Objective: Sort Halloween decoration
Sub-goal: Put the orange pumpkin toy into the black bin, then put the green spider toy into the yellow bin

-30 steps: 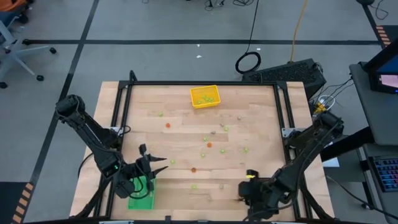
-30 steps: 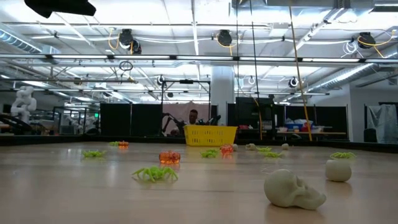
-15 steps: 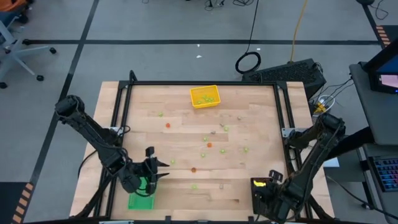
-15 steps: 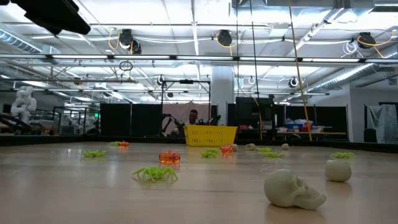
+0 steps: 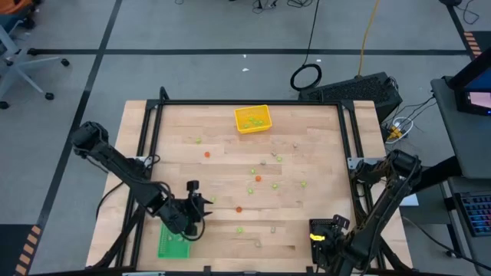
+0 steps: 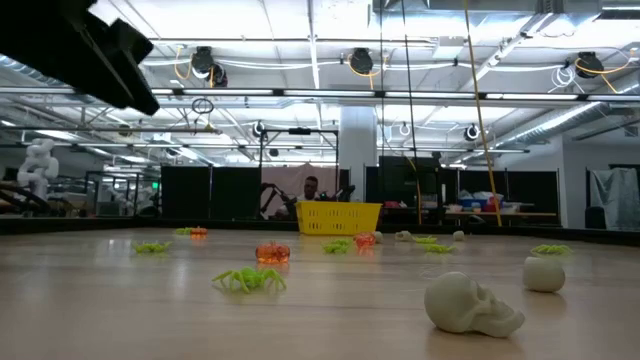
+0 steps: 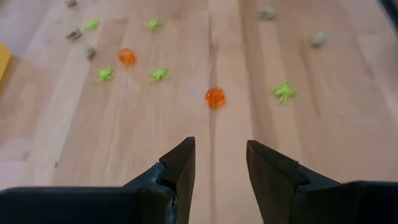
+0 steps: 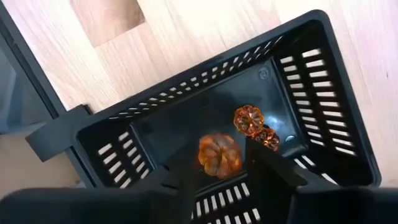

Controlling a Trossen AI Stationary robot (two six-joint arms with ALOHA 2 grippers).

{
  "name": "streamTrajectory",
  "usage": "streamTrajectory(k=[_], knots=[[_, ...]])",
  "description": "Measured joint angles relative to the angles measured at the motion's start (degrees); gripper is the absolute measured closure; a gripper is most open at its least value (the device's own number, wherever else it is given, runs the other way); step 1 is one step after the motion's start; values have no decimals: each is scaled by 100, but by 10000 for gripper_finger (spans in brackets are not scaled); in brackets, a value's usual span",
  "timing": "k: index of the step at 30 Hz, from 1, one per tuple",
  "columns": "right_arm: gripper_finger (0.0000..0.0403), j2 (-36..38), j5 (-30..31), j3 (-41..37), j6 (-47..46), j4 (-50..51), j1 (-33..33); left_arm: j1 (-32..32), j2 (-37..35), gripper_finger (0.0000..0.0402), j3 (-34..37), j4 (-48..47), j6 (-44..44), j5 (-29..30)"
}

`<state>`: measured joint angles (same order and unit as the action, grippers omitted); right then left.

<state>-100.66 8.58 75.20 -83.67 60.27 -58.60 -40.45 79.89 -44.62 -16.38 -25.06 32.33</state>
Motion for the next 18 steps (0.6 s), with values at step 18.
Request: streamTrajectory(k=[18], knots=[[262,2,-144,2,-47,-19,-3,829,87,258,0,-888,-439,-881]])
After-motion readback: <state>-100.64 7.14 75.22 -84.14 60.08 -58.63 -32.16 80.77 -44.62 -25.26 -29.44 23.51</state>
